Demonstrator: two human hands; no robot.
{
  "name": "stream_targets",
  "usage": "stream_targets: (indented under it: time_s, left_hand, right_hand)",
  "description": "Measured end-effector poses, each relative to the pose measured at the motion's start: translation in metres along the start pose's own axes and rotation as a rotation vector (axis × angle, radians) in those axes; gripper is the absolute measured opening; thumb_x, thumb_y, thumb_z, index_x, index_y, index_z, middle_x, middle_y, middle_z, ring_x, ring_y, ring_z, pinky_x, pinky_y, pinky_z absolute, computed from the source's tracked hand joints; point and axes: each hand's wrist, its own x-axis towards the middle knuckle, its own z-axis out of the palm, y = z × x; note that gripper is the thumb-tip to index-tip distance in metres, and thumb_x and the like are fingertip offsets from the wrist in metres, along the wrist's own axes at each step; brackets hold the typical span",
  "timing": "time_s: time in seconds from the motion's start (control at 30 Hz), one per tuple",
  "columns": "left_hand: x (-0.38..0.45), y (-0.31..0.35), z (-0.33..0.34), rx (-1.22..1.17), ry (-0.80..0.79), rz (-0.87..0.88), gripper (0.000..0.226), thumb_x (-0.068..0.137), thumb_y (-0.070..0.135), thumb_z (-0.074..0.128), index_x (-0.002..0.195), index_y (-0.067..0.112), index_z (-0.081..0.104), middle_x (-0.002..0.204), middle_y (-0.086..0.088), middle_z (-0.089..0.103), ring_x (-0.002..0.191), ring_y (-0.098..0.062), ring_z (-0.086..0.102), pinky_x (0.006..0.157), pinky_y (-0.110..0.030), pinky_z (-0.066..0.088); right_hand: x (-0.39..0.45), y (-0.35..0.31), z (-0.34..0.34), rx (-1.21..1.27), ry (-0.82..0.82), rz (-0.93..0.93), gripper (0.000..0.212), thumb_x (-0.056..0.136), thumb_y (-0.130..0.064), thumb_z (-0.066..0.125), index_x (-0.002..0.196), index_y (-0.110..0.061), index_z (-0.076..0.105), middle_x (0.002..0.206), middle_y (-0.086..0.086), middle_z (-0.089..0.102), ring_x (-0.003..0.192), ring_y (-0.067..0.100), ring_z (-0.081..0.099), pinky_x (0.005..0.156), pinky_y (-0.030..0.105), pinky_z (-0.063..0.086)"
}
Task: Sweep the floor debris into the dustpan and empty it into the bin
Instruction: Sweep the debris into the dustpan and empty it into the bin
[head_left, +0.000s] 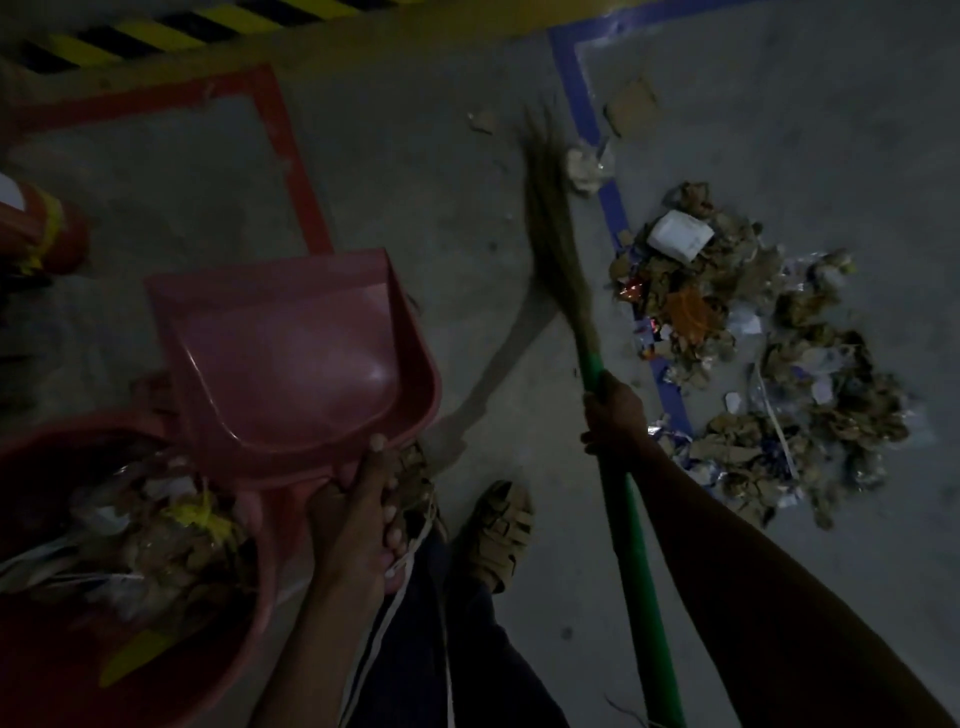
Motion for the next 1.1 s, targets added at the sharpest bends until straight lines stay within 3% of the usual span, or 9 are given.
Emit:
stream_targets:
  time_s: [0.07,0.3,0.43,0.6,0.7,0.8,0.9,1.0,1.1]
  left_hand:
    - [-0.005,0.001,0.011,0.022,-0.008,0.028,0.07,0.054,0.08,0.068,0.072,0.013,0.055,0.049,-0.003,0.044,0.032,-0.017,0.038,0.048,-0.02,0.036]
    - [-0.023,-0.002,0.063,0.202,-0.017,0.162,0.057,0.089,0.061,0.063,0.067,0.01,0.05,0.042,-0.003,0.039,0.028,-0.014,0.032,0.046,-0.016,0.032]
    - [-0.03,-0.004,0.083,0.262,-0.073,0.178,0.048,0.096,0.051,0.059,0.075,0.009,0.048,0.049,-0.004,0.037,0.027,-0.012,0.033,0.041,-0.014,0.032]
    - [-0.019,-0.016,0.067,0.368,-0.155,0.055,0.058,0.079,0.078,0.062,0.08,0.02,0.051,0.059,-0.002,0.04,0.039,-0.015,0.039,0.048,-0.019,0.038]
    - [-0.021,-0.026,0.06,0.323,-0.056,-0.006,0.053,0.09,0.067,0.057,0.074,0.018,0.048,0.053,0.0,0.038,0.033,-0.013,0.036,0.043,-0.015,0.035]
    - [-0.025,-0.037,0.058,0.288,0.027,0.026,0.053,0.097,0.059,0.053,0.068,0.015,0.044,0.045,0.001,0.036,0.027,-0.009,0.031,0.039,-0.011,0.03]
    - [-0.026,-0.048,0.048,0.257,0.087,0.036,0.055,0.098,0.057,0.051,0.065,0.014,0.043,0.038,0.005,0.035,0.024,-0.007,0.029,0.038,-0.009,0.025]
    - [-0.025,-0.059,0.037,0.249,0.113,-0.005,0.054,0.093,0.064,0.054,0.066,0.017,0.047,0.04,0.007,0.036,0.027,-0.007,0.029,0.044,-0.012,0.028]
    - [-0.022,-0.066,0.028,0.214,0.105,-0.089,0.052,0.095,0.063,0.053,0.068,0.018,0.047,0.039,0.008,0.038,0.026,-0.008,0.032,0.042,-0.012,0.032]
  right_hand:
    - [0.001,0.026,-0.021,0.01,0.032,0.045,0.039,0.102,-0.015,0.044,0.141,-0.01,0.04,0.085,0.011,0.059,0.062,0.03,0.067,0.043,0.033,0.054]
    - [-0.008,0.112,-0.077,0.137,0.232,0.155,0.014,0.096,-0.008,0.045,0.107,-0.009,0.054,0.074,0.017,0.06,0.046,0.028,0.061,0.034,0.032,0.05]
    - [-0.011,0.14,-0.097,0.155,0.29,0.221,0.022,0.098,-0.005,0.044,0.12,-0.006,0.047,0.085,0.019,0.059,0.058,0.033,0.065,0.038,0.032,0.05]
    - [-0.029,0.159,-0.099,0.094,0.309,0.063,0.022,0.101,-0.015,0.045,0.123,-0.014,0.044,0.088,0.015,0.058,0.057,0.03,0.064,0.035,0.035,0.051]
    - [-0.041,0.154,-0.085,0.078,0.323,-0.103,0.028,0.102,-0.016,0.045,0.13,-0.014,0.044,0.095,0.015,0.057,0.053,0.026,0.063,0.034,0.035,0.05]
    - [-0.048,0.146,-0.058,0.068,0.303,-0.242,0.044,0.103,-0.024,0.044,0.146,-0.014,0.037,0.107,0.012,0.055,0.06,0.027,0.066,0.045,0.045,0.056]
    - [-0.046,0.138,-0.025,0.0,0.234,-0.324,0.062,0.098,-0.048,0.037,0.151,-0.019,0.027,0.136,0.013,0.048,0.09,0.036,0.066,0.069,0.055,0.058]
    - [-0.049,0.11,0.014,-0.008,0.155,-0.404,0.056,0.1,-0.034,0.045,0.15,-0.012,0.032,0.145,0.012,0.04,0.098,0.038,0.064,0.08,0.053,0.057]
    - [-0.058,0.081,0.058,-0.048,0.062,-0.459,0.054,0.1,-0.019,0.05,0.15,-0.004,0.035,0.151,0.016,0.037,0.122,0.034,0.052,0.1,0.037,0.043]
